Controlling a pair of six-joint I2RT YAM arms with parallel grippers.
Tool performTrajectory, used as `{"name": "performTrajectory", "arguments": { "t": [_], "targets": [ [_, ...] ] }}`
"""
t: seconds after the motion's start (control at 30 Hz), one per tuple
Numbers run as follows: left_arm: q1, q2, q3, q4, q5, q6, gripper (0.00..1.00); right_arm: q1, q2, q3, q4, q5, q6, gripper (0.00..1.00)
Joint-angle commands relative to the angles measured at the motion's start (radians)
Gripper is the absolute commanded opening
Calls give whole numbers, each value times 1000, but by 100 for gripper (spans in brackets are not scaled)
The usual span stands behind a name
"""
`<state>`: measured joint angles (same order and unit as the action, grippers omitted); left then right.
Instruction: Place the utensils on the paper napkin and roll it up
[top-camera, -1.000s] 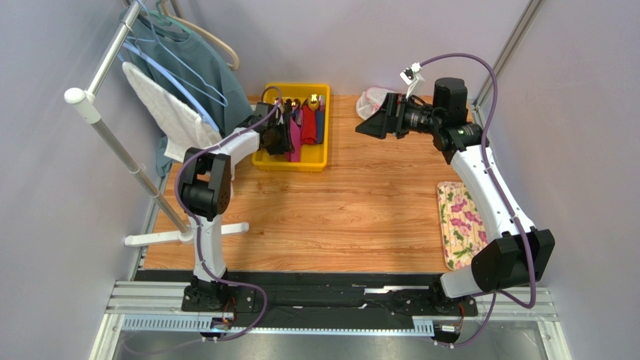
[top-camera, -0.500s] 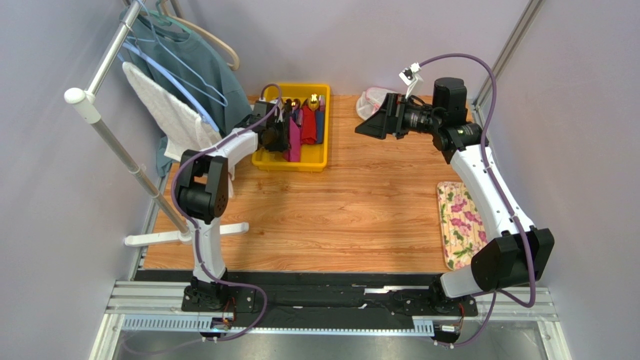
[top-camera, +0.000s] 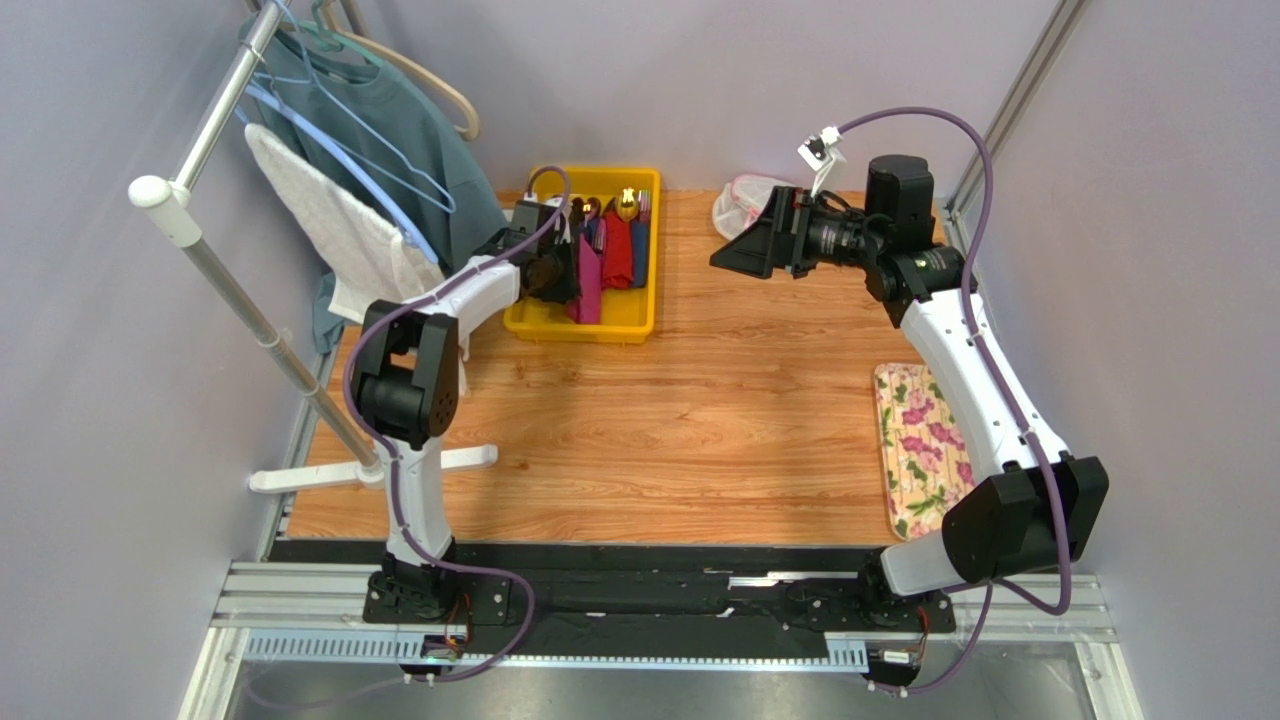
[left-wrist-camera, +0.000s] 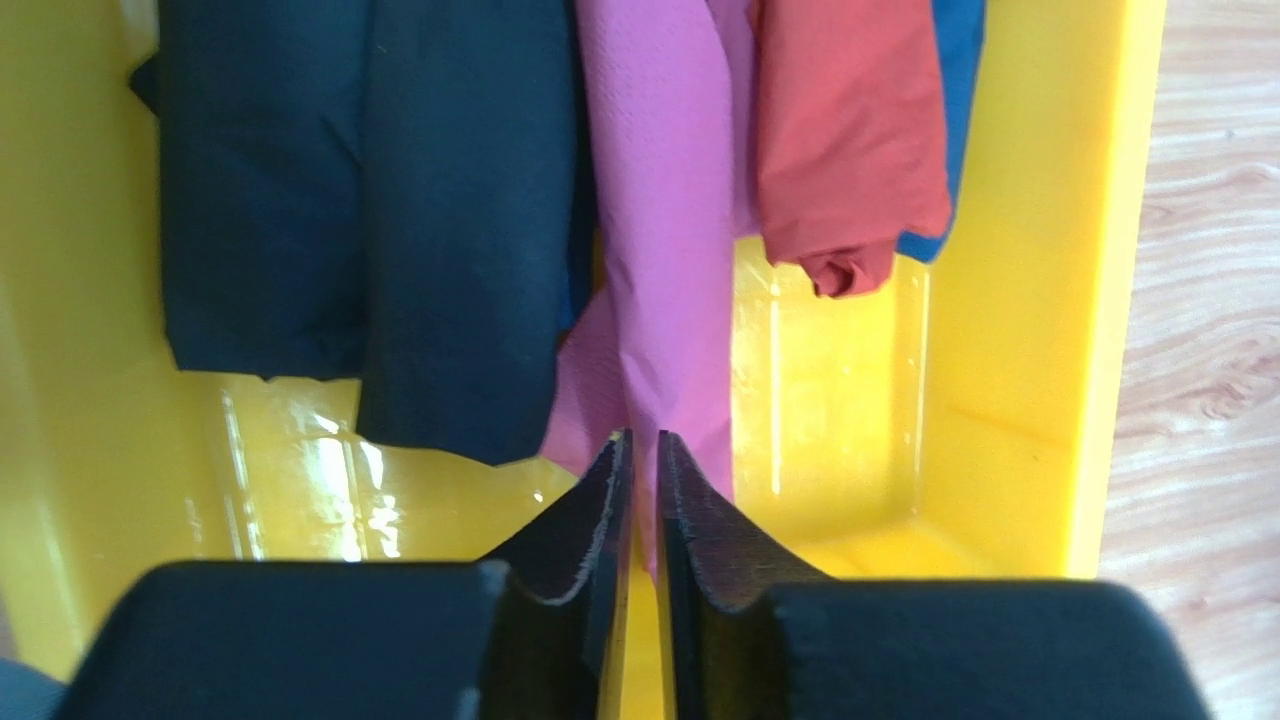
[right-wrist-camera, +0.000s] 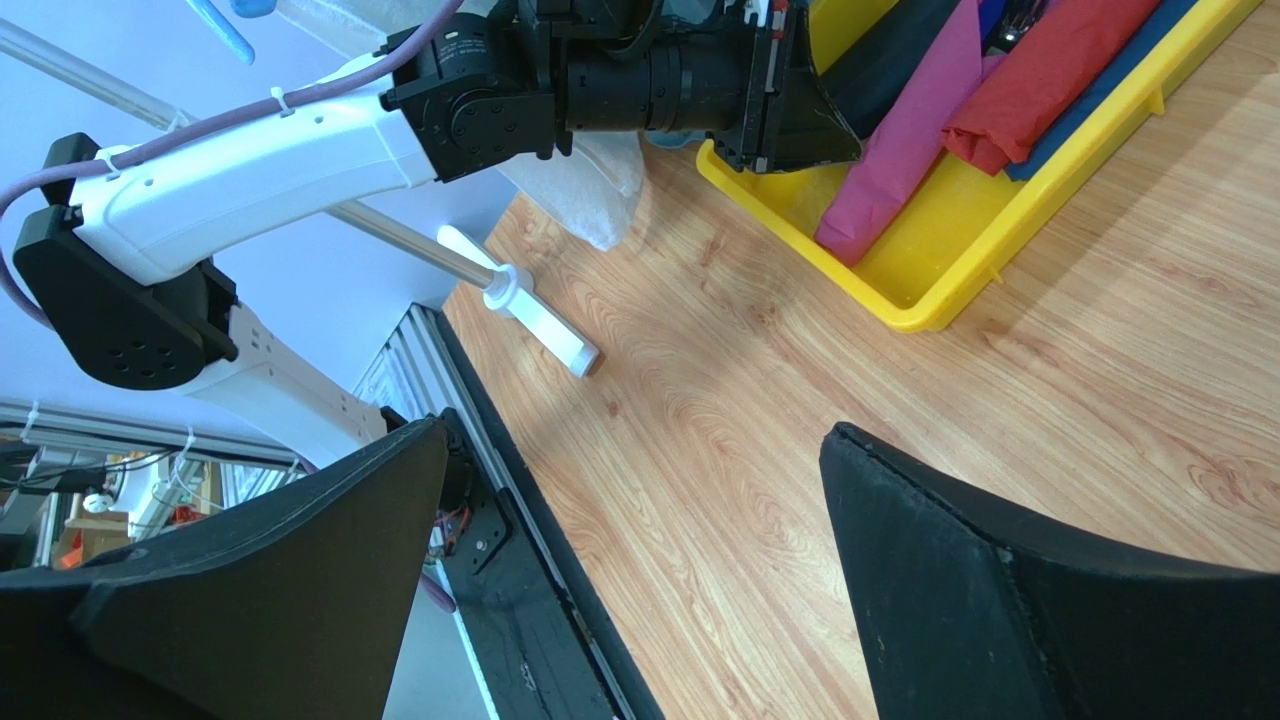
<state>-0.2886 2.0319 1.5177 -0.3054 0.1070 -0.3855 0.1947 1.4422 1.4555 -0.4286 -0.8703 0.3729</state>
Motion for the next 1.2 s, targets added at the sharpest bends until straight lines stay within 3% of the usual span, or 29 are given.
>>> {"name": "performTrajectory", "arguments": {
  "t": [0.0, 0.33, 0.7, 1.17],
  "targets": [
    [0, 21, 48, -15, -38, 34, 15, -1, -2, 37, 21, -16, 0, 100],
    [5, 54, 70, -21, -43, 47, 9, -3, -3, 32, 19, -16, 1, 100],
    [5, -70, 13, 31, -20, 48, 13, -1, -2, 29, 22, -25, 3, 100],
    [-15, -26, 53, -4, 14, 59, 11, -1, 3, 29, 22, -22, 3, 100]
  ]
}}
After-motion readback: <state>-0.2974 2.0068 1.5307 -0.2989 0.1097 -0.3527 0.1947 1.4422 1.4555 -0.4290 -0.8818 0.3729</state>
